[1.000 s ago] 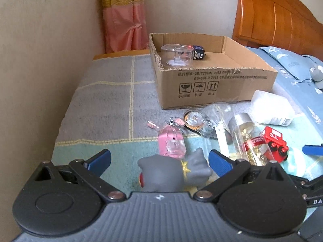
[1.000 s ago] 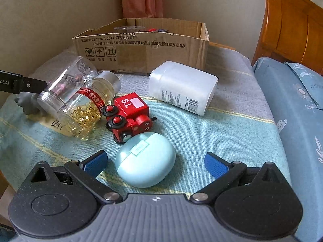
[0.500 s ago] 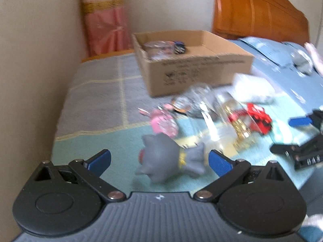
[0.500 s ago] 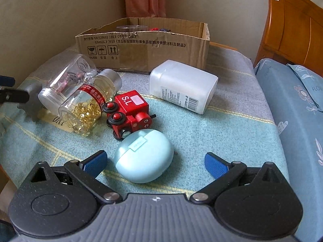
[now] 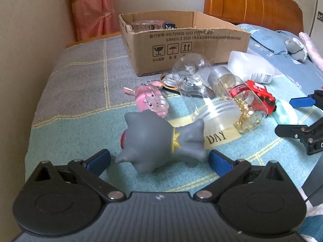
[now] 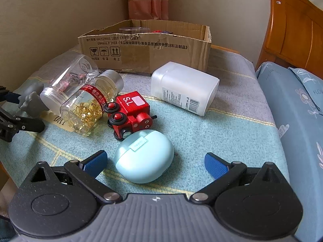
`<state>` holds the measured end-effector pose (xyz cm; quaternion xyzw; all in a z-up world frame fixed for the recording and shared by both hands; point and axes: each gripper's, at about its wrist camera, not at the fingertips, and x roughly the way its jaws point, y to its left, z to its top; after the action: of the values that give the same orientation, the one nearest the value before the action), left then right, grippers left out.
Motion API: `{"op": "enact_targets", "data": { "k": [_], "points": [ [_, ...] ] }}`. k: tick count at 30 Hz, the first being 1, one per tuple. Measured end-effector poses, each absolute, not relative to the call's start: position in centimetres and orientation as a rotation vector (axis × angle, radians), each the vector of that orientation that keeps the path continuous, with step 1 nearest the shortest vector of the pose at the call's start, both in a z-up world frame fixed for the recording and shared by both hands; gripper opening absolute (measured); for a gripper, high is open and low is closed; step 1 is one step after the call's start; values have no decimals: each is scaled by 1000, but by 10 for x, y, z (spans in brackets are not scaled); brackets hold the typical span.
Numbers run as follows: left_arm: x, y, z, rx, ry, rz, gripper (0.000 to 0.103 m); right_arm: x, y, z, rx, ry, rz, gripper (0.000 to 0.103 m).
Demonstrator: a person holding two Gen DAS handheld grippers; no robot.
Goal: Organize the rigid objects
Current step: 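Move the left gripper to the grey elephant toy while the right gripper approaches the light blue case, then close the left gripper on the grey elephant toy while the right gripper grasps the light blue case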
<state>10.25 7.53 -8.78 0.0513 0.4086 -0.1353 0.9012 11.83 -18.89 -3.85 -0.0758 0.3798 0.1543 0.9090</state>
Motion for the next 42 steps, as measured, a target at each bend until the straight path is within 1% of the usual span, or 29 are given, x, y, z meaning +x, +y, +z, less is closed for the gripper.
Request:
{"op": "enact_targets", "data": {
  "k": [10, 22, 24, 25, 26, 31, 36, 38, 42],
  "points": [
    [105, 75, -90, 98, 811, -270, 103, 133, -179, -39, -191, 773, 407, 103],
    [110, 86, -84, 18, 773, -338, 99, 120, -168, -39, -212, 761, 462, 103],
    [112, 87, -84, 7, 771, -344, 93, 118, -168, -38, -217, 765, 473, 103],
    [113, 87, -84, 3, 773, -344, 88, 118, -168, -38, -221, 768, 480, 103],
    [113, 88, -84, -4, 777, -345, 87, 118, -167, -38, -227, 771, 491, 103],
    [115, 89, -86, -13, 785, -343, 86, 115, -163, -36, -260, 796, 548, 103],
    [114, 89, -85, -8, 791, -338, 81, 114, -162, -33, -300, 817, 613, 103],
    [114, 89, -84, -7, 791, -337, 79, 115, -163, -32, -302, 822, 609, 101],
    [112, 87, -82, 18, 797, -336, 77, 115, -163, -28, -310, 819, 602, 88]
  ]
}}
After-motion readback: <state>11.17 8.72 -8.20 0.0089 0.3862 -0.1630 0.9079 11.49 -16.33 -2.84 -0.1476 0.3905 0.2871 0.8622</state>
